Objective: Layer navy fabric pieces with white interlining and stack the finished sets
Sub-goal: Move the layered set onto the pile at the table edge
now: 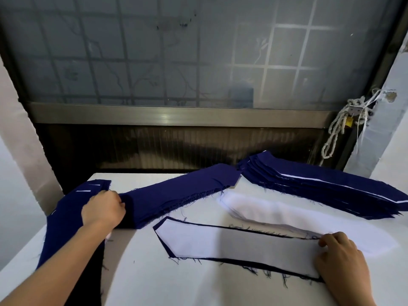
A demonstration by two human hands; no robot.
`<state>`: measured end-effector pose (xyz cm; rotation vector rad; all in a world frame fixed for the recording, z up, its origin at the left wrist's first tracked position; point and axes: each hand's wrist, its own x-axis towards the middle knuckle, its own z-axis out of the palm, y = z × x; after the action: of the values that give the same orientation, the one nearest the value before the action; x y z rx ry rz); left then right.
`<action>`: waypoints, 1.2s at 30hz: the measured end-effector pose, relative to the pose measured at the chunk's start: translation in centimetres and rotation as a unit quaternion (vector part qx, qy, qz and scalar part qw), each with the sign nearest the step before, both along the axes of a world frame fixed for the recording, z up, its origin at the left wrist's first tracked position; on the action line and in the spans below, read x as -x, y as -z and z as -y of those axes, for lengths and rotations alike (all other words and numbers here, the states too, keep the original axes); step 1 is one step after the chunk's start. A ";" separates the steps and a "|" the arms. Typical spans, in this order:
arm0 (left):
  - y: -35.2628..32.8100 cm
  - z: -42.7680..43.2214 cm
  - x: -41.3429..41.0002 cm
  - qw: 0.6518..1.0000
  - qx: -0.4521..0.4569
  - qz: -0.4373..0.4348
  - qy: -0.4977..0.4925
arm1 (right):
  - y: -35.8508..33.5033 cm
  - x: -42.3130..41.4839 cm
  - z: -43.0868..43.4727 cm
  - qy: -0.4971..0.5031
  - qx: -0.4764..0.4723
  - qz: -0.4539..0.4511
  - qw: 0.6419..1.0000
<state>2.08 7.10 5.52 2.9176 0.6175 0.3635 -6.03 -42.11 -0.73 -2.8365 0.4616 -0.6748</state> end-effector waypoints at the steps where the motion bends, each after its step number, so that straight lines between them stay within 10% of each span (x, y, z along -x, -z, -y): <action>1: 0.0 -0.2 -0.1 1.000 0.017 -0.007 0.001 | 0.0 0.0 0.0 -0.003 -0.001 0.002 1.000; 14: 1.7 0.5 0.1 0.983 -0.142 -0.047 0.111 | 0.2 -0.1 0.1 -0.004 -0.019 0.001 1.000; 21: 2.0 -0.6 -0.2 0.987 0.050 -0.014 0.153 | -0.4 0.1 -0.3 0.000 -0.030 -0.013 0.999; 36: -0.2 0.5 -0.4 0.985 0.166 -0.020 0.039 | -0.4 0.1 -0.2 -0.002 -0.015 -0.008 1.000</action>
<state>2.44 6.62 5.76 2.6250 0.5112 0.1736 -6.16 -41.87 -0.32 -2.8159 0.4632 -0.6404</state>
